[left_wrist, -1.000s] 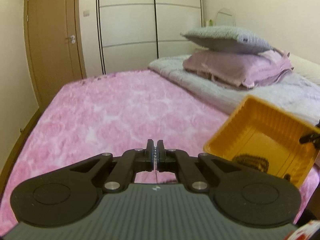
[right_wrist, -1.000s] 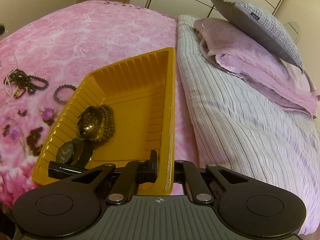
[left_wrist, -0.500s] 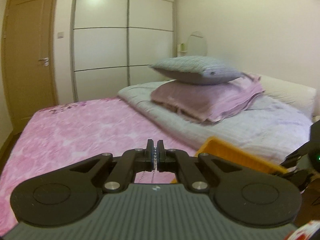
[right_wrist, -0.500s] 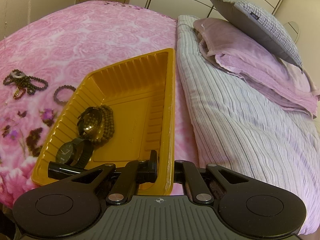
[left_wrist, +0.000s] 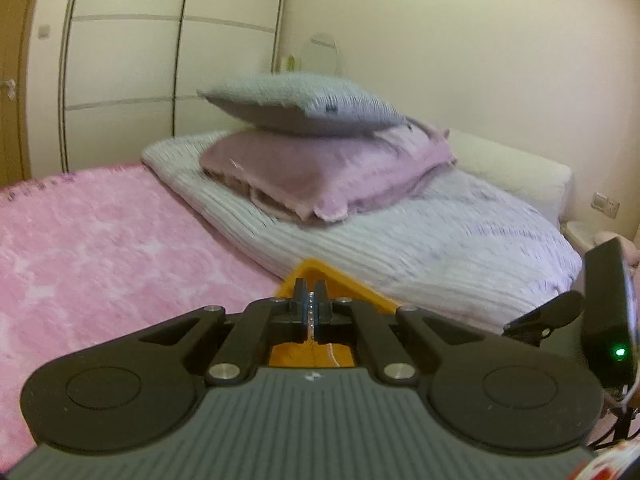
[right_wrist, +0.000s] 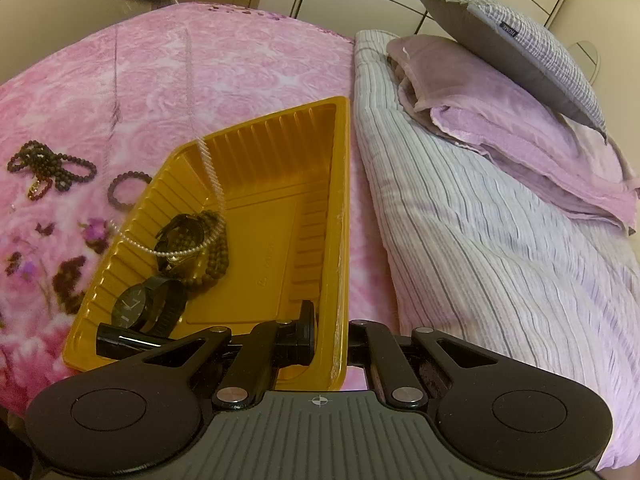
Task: Organize jewelry
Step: 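Lift the pearl necklace over the orange tray and open the left tool, then move the open left tool back to the jewelry pile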
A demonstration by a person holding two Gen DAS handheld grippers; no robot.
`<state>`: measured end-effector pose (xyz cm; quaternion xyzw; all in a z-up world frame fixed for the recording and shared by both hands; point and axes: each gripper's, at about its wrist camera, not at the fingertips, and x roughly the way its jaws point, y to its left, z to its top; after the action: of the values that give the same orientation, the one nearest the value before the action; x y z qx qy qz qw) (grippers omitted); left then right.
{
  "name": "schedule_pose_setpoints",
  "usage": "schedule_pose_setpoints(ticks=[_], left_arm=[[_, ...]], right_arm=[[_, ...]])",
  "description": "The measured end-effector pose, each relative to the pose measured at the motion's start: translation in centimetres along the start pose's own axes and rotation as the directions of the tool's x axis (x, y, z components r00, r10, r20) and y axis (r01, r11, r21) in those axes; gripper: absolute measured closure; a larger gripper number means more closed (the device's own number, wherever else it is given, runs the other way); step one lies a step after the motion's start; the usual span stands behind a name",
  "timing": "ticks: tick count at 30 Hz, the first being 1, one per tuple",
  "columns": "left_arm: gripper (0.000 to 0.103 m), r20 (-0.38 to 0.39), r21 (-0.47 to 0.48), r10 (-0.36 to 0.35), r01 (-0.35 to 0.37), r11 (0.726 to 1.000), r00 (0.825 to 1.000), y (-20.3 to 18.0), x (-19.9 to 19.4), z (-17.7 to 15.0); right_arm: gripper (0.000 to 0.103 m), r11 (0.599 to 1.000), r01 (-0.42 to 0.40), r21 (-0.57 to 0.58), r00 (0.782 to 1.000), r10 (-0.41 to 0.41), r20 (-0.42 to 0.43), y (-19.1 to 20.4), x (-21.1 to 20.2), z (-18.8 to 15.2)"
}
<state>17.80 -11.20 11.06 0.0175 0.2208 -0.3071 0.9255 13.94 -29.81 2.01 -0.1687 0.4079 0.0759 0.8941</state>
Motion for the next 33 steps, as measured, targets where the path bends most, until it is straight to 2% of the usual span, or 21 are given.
schedule_pose_setpoints(ticks=[7,10,19,22,23,29,33], left_arm=[[0.101,-0.052,0.015,-0.026,0.027,1.0,0.998,-0.4,4.0,-0.4],[0.101,-0.055,0.021,-0.032,0.033,0.999,0.998,-0.4,4.9,-0.2],[0.101,-0.129,-0.004,-0.037,0.037,0.999,0.991,0.3,7.1,-1.4],[0.092,-0.132,-0.019,-0.033,0.031,0.999,0.991,0.6,6.9,-1.6],[0.084,-0.13,-0.022,-0.034,0.031,0.999,0.991,0.8,6.7,-1.6],[0.083,-0.113,-0.04,0.019,-0.023,0.999,0.993,2.7,4.6,-1.6],[0.081,-0.109,-0.062,0.095,-0.102,0.993,0.99,5.1,1.7,-2.9]], right_arm=[[0.097,1.0,-0.002,0.002,1.0,0.002,-0.003,-0.1,0.2,0.0],[0.097,1.0,-0.002,0.001,1.0,0.002,-0.004,-0.1,0.2,0.0],[0.097,1.0,-0.002,0.0,1.0,0.002,-0.005,-0.1,0.2,0.0],[0.097,1.0,-0.002,0.0,1.0,0.002,-0.005,-0.1,0.2,0.0],[0.097,1.0,-0.002,0.0,1.0,0.002,-0.005,-0.1,0.2,0.0],[0.097,1.0,0.001,0.0,1.0,-0.001,-0.005,0.0,0.2,-0.1],[0.097,1.0,0.002,0.0,1.0,-0.002,-0.003,0.1,0.1,-0.2]])
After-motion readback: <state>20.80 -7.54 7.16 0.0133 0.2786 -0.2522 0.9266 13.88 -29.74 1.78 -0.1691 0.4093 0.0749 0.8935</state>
